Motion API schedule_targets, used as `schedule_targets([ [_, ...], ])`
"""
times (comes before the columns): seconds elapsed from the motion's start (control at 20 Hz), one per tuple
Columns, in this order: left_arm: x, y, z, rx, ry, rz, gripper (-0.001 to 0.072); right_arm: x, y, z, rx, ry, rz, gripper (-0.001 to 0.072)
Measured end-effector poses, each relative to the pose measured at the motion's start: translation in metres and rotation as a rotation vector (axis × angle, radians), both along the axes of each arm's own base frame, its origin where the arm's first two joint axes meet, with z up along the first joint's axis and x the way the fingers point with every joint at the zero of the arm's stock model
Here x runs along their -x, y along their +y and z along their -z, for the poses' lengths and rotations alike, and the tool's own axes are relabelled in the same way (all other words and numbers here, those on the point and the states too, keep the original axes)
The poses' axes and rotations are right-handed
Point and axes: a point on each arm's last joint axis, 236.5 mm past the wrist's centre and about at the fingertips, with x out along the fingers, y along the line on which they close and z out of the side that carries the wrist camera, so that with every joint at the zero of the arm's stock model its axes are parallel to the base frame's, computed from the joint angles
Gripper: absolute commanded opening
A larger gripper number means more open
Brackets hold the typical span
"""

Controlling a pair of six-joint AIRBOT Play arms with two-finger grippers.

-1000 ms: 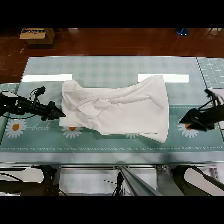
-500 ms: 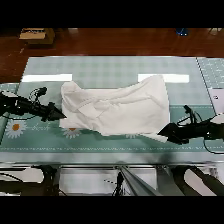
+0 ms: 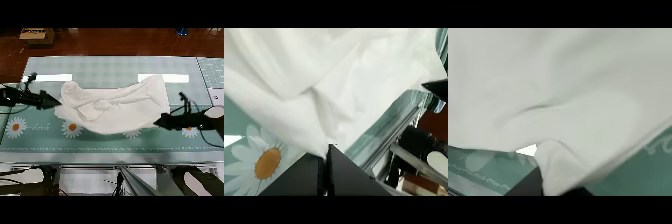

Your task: Fold the shirts.

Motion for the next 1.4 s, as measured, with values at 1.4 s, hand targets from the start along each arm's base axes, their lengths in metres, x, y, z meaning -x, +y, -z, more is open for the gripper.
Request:
schedule_targets([
  [1.4, 0.124, 0.001, -0.395, -0.638, -0.950, -0.336, 0.0024, 0.029, -0.121, -0.378, 0.691, -0.659, 0.144, 0.0034],
])
